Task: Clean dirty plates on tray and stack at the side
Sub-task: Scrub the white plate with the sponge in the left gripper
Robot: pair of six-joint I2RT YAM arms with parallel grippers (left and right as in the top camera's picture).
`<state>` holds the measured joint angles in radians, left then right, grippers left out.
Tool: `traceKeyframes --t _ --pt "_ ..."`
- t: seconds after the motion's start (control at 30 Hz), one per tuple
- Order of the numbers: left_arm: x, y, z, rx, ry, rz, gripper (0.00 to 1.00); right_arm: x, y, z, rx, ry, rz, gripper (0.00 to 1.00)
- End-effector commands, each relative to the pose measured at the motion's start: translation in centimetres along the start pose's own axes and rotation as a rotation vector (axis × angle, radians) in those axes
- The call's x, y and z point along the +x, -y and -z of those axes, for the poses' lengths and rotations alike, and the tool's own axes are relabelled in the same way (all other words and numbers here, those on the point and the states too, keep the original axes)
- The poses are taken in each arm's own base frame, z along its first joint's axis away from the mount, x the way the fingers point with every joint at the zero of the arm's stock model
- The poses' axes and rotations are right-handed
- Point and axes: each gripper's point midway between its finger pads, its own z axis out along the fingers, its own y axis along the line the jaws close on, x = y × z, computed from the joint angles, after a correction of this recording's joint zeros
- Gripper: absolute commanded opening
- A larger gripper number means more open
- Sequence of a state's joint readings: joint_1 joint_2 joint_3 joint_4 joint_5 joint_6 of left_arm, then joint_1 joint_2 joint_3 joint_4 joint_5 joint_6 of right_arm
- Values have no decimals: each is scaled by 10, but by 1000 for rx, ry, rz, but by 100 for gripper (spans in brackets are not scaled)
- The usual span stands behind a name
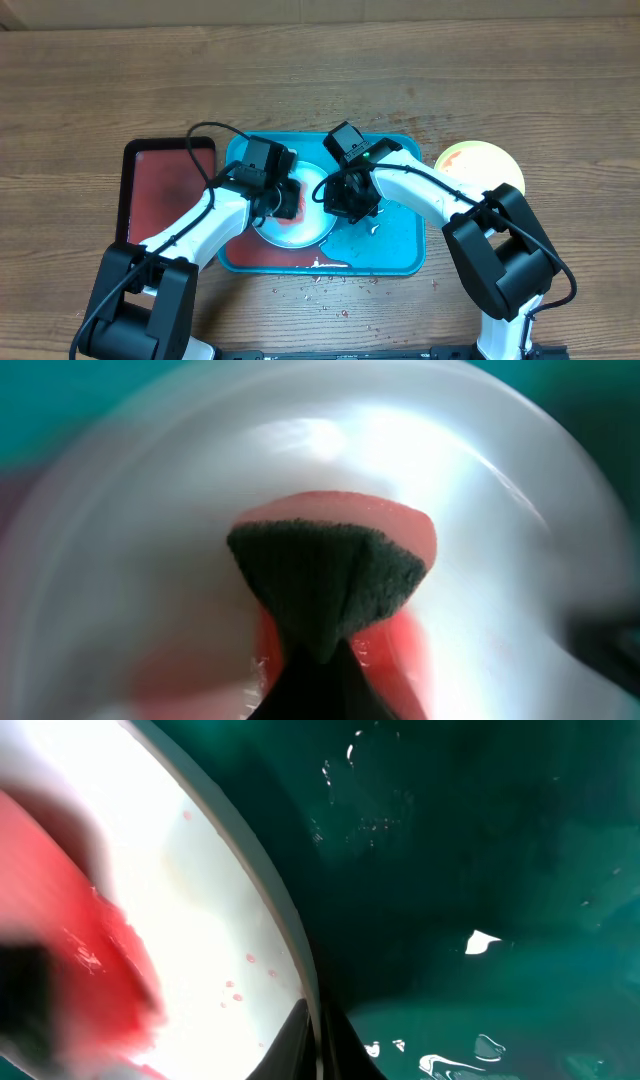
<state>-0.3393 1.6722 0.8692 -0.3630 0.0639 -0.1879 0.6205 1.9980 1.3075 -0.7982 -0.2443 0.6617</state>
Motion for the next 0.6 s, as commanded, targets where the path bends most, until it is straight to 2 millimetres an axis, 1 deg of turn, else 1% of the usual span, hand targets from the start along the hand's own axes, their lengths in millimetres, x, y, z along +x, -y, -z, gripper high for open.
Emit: traceKeyframes --t 0.0,0.07,0.17,0.3,0.37,0.4,0.43,0.47,0.5,0.53,0.57 --pt "-16 -77 14 -444 117 99 4 8 18 -13 70 -16 -12 4" --pt "-17 -78 15 -451 126 109 4 8 18 -13 70 -17 -12 4" --pt "-6 -73 12 -424 76 101 4 8 18 -13 71 -18 -13 4" --pt "38 -54 7 -309 -135 -18 4 9 19 -13 75 -22 -14 4" --pt "66 -31 8 -167 -265 -79 4 9 19 -13 75 -22 -14 4" --pt "77 -19 9 -88 -314 -98 4 9 19 -13 74 -22 -14 4" --pt "88 -3 12 17 -362 -124 4 9 19 -13 74 -22 -14 4" --pt "101 28 20 221 -409 -179 4 9 19 -13 74 -22 -14 4" --pt "104 43 25 317 -415 -199 4 9 19 -13 74 -22 -14 4" --pt "103 53 28 381 -408 -212 4 10 19 -13 74 -22 -13 4" --pt "100 58 28 411 -390 -215 4 10 18 -13 73 -24 -13 4"
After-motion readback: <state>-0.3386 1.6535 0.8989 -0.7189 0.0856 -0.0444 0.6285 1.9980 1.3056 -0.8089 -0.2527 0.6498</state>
